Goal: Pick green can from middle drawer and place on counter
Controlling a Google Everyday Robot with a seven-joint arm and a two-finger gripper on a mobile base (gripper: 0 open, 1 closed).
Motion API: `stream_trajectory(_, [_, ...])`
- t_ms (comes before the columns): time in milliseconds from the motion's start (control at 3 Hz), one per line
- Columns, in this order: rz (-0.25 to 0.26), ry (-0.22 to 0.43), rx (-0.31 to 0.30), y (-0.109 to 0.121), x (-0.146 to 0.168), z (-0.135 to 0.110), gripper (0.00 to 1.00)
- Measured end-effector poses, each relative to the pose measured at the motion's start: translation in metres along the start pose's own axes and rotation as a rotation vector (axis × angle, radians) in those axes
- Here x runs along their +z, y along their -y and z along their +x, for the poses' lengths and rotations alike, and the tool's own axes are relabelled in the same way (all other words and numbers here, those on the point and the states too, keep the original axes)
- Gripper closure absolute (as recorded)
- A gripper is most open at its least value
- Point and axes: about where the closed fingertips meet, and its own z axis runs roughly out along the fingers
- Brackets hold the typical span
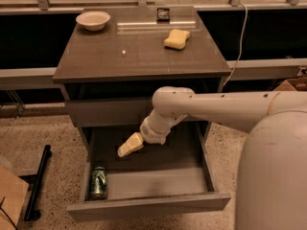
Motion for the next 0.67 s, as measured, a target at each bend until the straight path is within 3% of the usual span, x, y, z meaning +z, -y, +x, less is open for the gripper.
stream_trajectory(333, [0.003, -0.021, 0.059, -0.006, 0.037, -0.004, 0.00])
stream_trajectory(667, [-0.051, -0.027, 0.131, -0.007, 0.070, -0.005, 0.00])
